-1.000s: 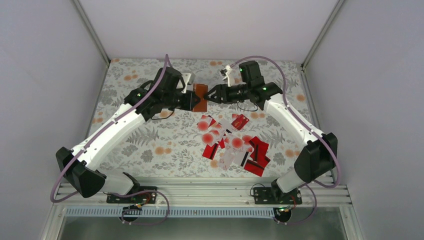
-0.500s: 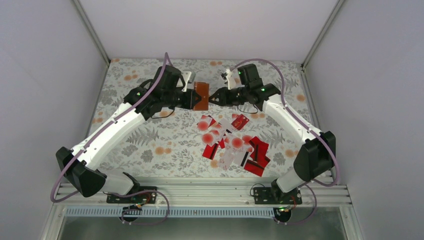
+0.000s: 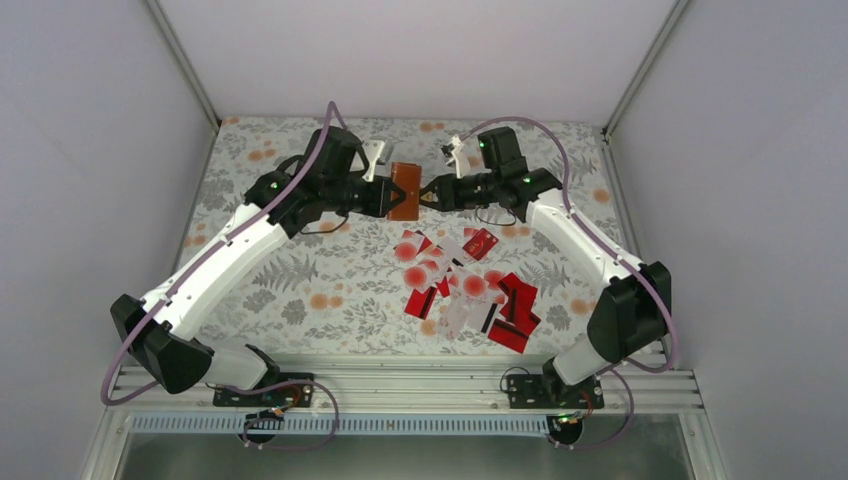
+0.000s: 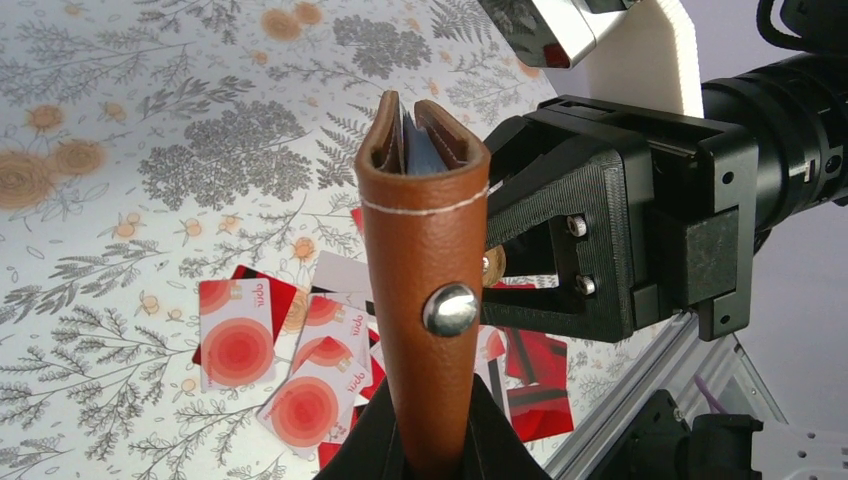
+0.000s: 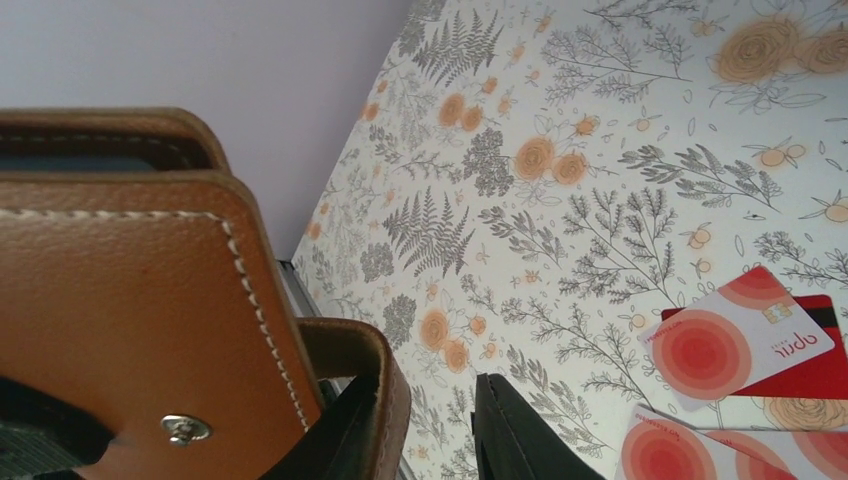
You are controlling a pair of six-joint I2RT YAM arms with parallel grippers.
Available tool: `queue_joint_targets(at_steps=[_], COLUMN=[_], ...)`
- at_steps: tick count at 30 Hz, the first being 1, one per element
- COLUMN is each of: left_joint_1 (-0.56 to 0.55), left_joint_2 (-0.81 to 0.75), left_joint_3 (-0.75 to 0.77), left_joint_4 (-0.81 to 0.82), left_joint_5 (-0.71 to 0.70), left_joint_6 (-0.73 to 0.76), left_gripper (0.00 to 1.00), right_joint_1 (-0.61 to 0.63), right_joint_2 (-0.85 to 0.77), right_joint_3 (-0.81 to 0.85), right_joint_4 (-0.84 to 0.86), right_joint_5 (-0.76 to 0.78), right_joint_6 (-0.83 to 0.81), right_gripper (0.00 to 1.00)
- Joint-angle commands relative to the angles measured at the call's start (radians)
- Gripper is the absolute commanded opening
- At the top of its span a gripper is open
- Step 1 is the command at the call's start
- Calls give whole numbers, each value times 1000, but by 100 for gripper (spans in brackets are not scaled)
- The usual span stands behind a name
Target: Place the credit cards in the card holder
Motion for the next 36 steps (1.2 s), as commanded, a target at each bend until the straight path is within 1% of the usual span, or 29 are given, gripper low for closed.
queue_joint_targets(at_steps=[1,12,19,22,25,26,28,30,32,35,36], left_joint_1=[4,6,7,7,8,8,10,11,11,14,14], left_joint_2=[-9,-16,-17,-21,-28,-29,-35,-45,-63,-99,-107], left_joint_3=[13,-32,-51,-77,-125,-148,-204,-264,-325,-410,-439], left_joint_4=[25,15,5,13,13,9,5,5,9,3,-8], left_joint_5=[73,85,75,79,42,23,-11,-38,-71,-132,-156], left_joint_6=[29,34,38,30,-4,-18,-47,-72,-91,-114,-122], left_gripper=[2,2,2,2,3,5,20,31,48,66,70], right_joint_1=[3,1,2,3,16,22,42,65,86,124,141], right_joint_2=[-46,-71,-85,-81,-68,-62,-50,-37,-19,19,42], right_joint_3=[-5,1,-9,-20,-37,-45,-65,-79,-95,-117,-121], right_joint_4=[44,11,4,4,-8,-11,-17,-23,-23,-5,3], right_joint_5=[-98,-81,-84,-94,-85,-82,-70,-47,-29,-11,-1], right_joint_6=[-53,-99,-103,-96,-86,-81,-71,-55,-34,-1,11], right_gripper=[23,17,4,4,4,4,4,4,4,4,4])
